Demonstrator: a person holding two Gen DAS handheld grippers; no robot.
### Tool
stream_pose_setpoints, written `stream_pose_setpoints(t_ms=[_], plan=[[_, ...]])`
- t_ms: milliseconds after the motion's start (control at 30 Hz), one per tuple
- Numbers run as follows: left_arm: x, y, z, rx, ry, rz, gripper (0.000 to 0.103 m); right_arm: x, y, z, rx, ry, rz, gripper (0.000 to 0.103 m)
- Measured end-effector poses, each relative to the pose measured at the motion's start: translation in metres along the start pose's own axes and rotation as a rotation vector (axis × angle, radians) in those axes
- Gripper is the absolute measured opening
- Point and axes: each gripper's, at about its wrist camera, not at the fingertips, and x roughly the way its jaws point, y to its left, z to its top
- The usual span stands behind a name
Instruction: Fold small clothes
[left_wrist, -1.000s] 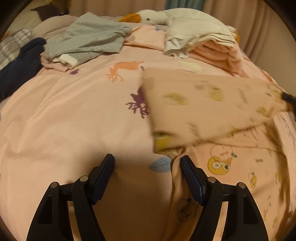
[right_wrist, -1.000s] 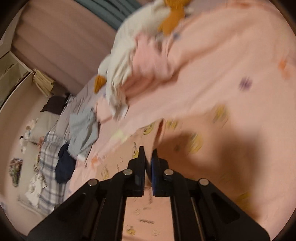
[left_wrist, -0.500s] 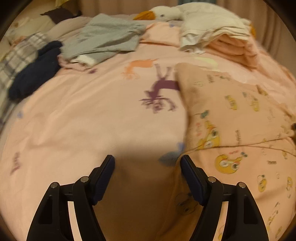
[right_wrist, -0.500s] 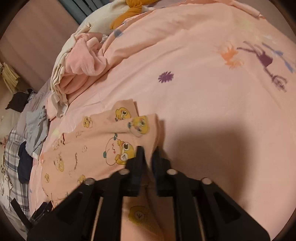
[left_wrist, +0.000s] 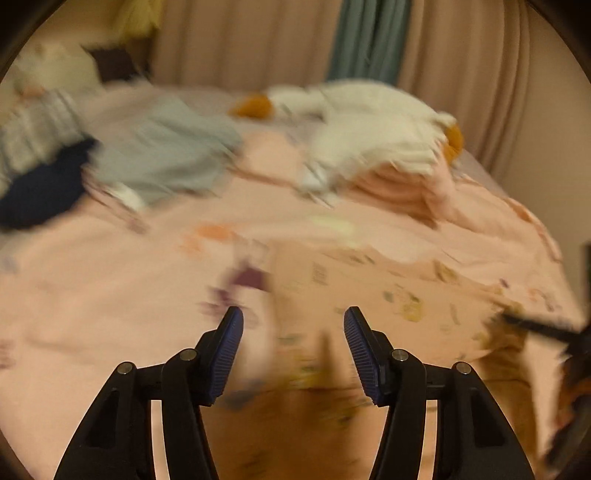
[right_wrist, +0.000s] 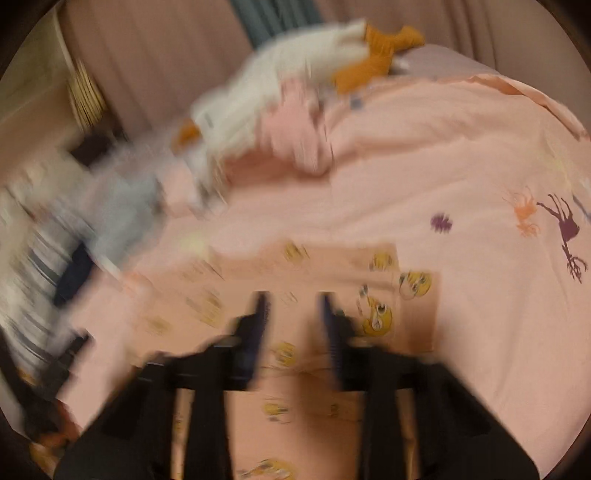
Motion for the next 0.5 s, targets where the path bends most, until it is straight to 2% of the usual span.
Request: stream_pose_setpoints(t_ms=[33,67,133,200,267,333,367,433,500], plan=[[0.015,-0.004,-0.002,0.01,0.05,-0.007,0.058,0.02,-0.004,-0.008,0.016,0.064,-0.02,0.008],[0.03,-0.009,-0.005,0.046,0.107,0.032,0.058,0.029,-0.01,-0.017,0.032,0.098,-0.011,0.006],[0.052,-0.011,-0.014,0.133,0.168,0.13,0.058,0.021,-0.014,-0.033,0.004,0.029,0.04,0.004],[0.052,-0.002,-0.023,0.142,0.13,0.094,0.061,0.01,-0.023,-0.046,-0.015,0.056,0.103,0.004],[0.049,0.009,-0.021,0.082,0.148,0.087,0.061,0.001,-0.035,-0.05,0.004,0.101,0.161,0.004],[0.047,0.013,-0.02,0.081,0.169,0.105,0.061,-0.014,-0.055,-0.055,0.072,0.128,0.2,0.008],[0.045,0.012,-0.02,0.119,0.166,0.129,0.061,-0.021,-0.056,-0.056,0.076,0.12,0.197,0.012],[0.036,0.011,-0.026,0.177,0.145,0.18,0.061,-0.038,-0.058,-0.055,0.059,0.076,0.149,0.013],[0.03,0.016,-0.031,0.18,0.143,0.182,0.061,-0.049,-0.061,-0.047,0.055,0.033,0.108,0.016]])
